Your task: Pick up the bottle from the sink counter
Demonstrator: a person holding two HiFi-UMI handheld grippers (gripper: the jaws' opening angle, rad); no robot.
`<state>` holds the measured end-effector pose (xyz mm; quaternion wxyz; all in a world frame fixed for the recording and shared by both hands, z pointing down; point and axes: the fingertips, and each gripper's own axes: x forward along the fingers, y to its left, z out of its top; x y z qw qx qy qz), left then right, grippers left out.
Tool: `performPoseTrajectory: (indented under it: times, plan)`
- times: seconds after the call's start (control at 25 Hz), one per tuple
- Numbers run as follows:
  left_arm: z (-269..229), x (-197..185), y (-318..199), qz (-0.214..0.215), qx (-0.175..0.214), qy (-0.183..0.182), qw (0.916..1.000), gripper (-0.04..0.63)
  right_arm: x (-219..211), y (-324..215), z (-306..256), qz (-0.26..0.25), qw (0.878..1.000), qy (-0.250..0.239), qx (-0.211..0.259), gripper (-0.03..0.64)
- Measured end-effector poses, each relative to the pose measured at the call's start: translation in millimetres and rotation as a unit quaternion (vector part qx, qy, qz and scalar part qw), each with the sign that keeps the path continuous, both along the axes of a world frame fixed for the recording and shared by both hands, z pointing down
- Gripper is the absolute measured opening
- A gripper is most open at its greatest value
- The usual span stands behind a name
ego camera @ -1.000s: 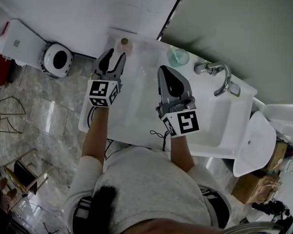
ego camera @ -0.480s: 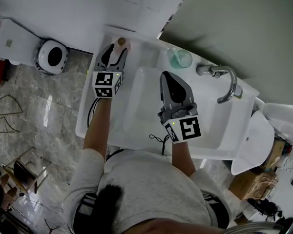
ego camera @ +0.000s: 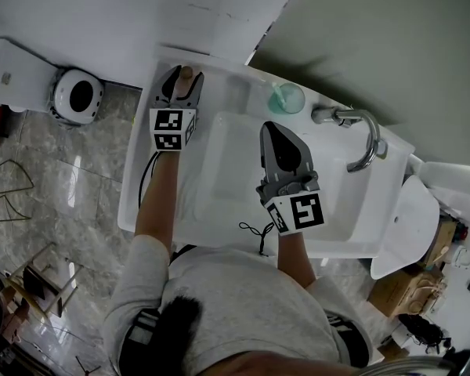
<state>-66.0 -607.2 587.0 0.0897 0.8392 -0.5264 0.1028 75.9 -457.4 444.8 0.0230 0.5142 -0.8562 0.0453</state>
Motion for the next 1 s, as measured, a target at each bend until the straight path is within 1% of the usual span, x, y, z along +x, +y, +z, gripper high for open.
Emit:
performPoseTrajectory:
  times: [0.08, 0.12, 0.16, 0.24, 0.36, 0.48, 0.68, 0.84, 1.0]
  plan:
    - [1, 0, -4, -0.005, 0.002, -0.001, 1.0000, 0.201, 2, -1, 2, 0.001, 1.000, 0.003, -0.002, 0.009]
    - [0, -1, -5, -0.008, 0.005, -0.003, 1.0000, 0.156, 3, -1, 3, 0.001, 1.000, 0.004, -0.003, 0.009]
    - [0, -2, -6, -0.008, 0.008, -0.007, 0.9999, 0.148, 3, -1, 4, 0.002, 1.000, 0.005, -0.004, 0.009]
    - [0, -2, -7, -0.005, 0.012, -0.017, 0.9998, 0.144, 4, -3, 5, 0.002, 1.000, 0.004, -0.006, 0.009]
    - [0, -1, -5, -0.004, 0.007, -0.028, 0.9996, 0.142, 4, -3, 6, 0.001, 1.000, 0.005, -0.005, 0.009]
    - [-7, -1, 4, -0.003, 0.010, -0.042, 0.9991, 0.141, 3, 1, 2, -0.001, 1.000, 0.005, 0.000, 0.009]
    - [-36, -2, 24, 0.006, 0.026, -0.032, 0.9991, 0.141, -2, 8, -6, -0.007, 1.000, 0.005, 0.007, 0.009]
    - [-67, -6, 47, 0.013, 0.040, -0.020, 0.9989, 0.141, -12, 16, -17, -0.014, 1.000, 0.002, 0.022, 0.009]
    - [-95, -16, 75, 0.010, 0.038, -0.002, 0.9992, 0.141, -21, 29, -30, -0.017, 0.999, 0.005, 0.033, 0.009]
